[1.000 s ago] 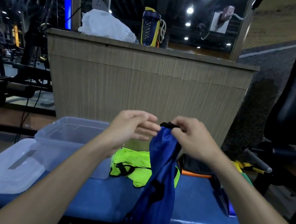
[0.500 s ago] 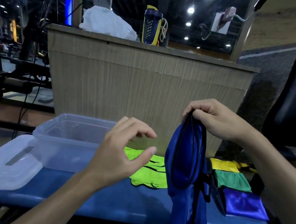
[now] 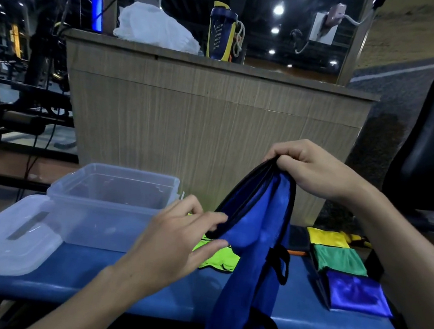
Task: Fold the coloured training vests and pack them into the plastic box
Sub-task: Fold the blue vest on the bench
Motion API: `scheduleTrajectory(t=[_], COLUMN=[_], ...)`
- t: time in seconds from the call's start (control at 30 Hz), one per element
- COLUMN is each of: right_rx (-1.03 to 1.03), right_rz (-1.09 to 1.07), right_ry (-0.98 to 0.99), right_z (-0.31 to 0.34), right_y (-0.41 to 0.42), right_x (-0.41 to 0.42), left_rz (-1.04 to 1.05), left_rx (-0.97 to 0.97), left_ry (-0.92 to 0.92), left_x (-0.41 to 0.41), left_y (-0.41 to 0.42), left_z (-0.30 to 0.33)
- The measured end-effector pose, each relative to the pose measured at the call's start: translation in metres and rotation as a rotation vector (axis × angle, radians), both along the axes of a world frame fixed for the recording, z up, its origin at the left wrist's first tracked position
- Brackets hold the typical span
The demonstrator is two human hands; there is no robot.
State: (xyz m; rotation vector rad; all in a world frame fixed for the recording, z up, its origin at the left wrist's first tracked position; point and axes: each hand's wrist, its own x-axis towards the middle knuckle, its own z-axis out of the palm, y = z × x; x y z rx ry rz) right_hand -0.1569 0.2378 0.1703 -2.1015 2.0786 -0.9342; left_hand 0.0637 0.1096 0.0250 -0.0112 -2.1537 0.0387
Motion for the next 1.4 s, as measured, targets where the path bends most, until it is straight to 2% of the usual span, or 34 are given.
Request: scheduleTrajectory(t=[0.1, 0.2, 0.33, 0.4, 0.53, 0.6, 0.67, 0.77, 0.9, 1.0, 1.07, 1.17, 1.3, 1.4], right_rx=[-0.015, -0.044, -0.054, -0.065, -0.045, -0.026, -0.021, -0.017, -0.022, -0.029, -0.028, -0.041, 0.006, -0.016], right_rz=[-0.029, -0.119, -0.097, -0.042, 0.008, 0.050, 0.113, 0.142, 0.053, 0.034, 0.029, 0.011, 0.004, 0.016], right_ry=[-0.092, -0.273, -0.594, -0.677, -0.646, -0.685, -0.771, -0.822, -0.681, -0.570, -0.511, -0.472, -0.503, -0.548], right_z=[-0.002, -0.012, -0.034, -0.044, -0.054, -0.052, -0.046, -0.033, -0.013, 0.000, 0.006, 0.010, -0.002, -0.008], right_y=[0.000, 0.001, 0.001, 0.002, 0.008, 0.013, 0.017, 0.020, 0.017, 0.015, 0.014, 0.017, 0.020, 0.021], right_x=[-0.006, -0.017, -0.029, -0.033, -0.035, -0.036, -0.038, -0.040, -0.037, -0.028, -0.022, -0.021, -0.028, -0.032], left_rz=[0.026, 0.077, 0.145, 0.166, 0.057, -0.096, -0.123, 0.099, 0.396, 0.675, 0.736, 0.631, 0.319, 0.019], left_rx=[-0.061, -0.067, -0.113, -0.106, 0.165, 0.384, 0.449, 0.173, -0.108, -0.276, -0.305, -0.211, 0.005, 0.379], left_ry=[0.043, 0.045, -0.093, -0.214, -0.403, -0.452, -0.498, -0.476, -0.432, -0.611, -0.718, -0.641, -0.456, -0.352], left_x=[-0.001, 0.005, 0.008, 0.007, 0.006, 0.008, 0.010, 0.007, 0.001, -0.007, -0.011, -0.007, 0.003, 0.004], left_y=[-0.015, -0.037, -0.051, -0.058, -0.061, -0.059, -0.058, -0.057, -0.047, -0.045, -0.041, -0.046, -0.051, -0.036], left_z=[0.006, 0.034, 0.082, 0.100, 0.129, 0.145, 0.159, 0.167, 0.173, 0.173, 0.172, 0.180, 0.193, 0.202])
